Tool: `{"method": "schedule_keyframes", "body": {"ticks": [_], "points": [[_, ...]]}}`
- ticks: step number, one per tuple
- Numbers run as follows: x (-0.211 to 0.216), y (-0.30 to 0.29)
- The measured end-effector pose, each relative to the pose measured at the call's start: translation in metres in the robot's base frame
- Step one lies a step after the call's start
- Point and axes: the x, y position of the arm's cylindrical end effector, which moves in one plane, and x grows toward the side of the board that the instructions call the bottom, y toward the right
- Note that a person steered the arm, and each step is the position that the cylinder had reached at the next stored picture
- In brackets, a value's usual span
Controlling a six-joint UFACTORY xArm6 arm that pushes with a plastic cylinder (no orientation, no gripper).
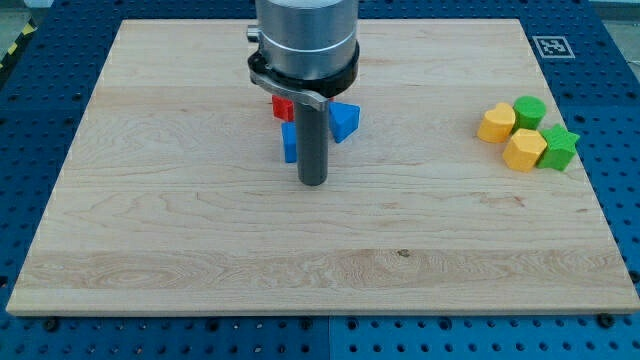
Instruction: Move the blue cube into the bottom side of the red star
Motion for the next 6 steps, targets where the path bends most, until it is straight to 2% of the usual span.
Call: {"method": "schedule_keyframes", "body": {"ticks": [1,2,3,4,5,6], "points": [[0.014,0.002],[0.045,0.001],[0.029,-0.024],[-0.022,-0.024],[-0.041,-0.025],[-0.033,-0.026]]}}
